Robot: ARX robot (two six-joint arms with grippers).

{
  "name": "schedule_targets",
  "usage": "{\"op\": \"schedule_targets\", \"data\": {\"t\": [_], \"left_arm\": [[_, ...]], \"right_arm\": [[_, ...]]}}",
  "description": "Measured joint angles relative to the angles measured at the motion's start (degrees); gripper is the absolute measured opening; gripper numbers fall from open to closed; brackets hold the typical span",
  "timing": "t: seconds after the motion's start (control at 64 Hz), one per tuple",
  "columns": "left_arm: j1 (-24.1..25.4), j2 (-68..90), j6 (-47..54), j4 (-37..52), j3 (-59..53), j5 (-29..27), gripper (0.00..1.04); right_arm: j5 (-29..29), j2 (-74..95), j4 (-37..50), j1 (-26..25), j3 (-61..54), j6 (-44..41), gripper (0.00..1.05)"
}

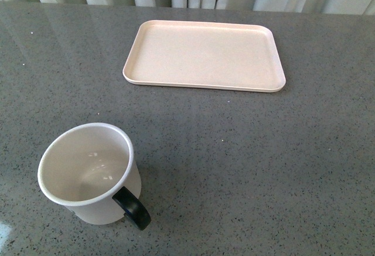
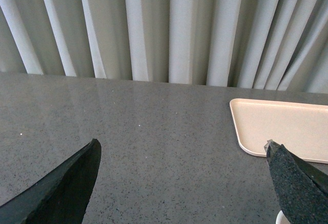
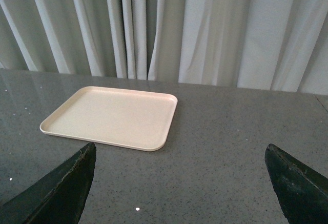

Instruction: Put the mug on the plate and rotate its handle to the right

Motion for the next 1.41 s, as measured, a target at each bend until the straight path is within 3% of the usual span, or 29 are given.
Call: {"op": "schedule_targets", "data": {"t": [0.422,0.531,0.594,0.797,1.0,1.406], "left_arm": [[0.0,0.1,0.0,-0.2,0.0,-0.1,0.96],[-1.2,14.9,-10.1,-22.3,10.4,-4.8,0.96],[-0.2,23.8,-12.2,-26.7,14.1,-3.8,0.96],[1.6,41.3,-11.2,-16.9,20.4,-2.6,0.96],[-3.5,60.8,-8.2,-6.4,25.3,2.3,0.96],[-7.9,71.7,-7.0,-2.4,28.5,7.2,0.96]], "right_arm": [[0.0,0.0,0.0,0.0,0.0,0.0,0.96],[0.0,0.0,0.0,0.0,0.0,0.0,0.96],[0.0,0.0,0.0,0.0,0.0,0.0,0.96],[0.0,0.0,0.0,0.0,0.0,0.0,0.96],[0.0,0.0,0.0,0.0,0.0,0.0,0.96],[0.0,0.0,0.0,0.0,0.0,0.0,0.96]]}}
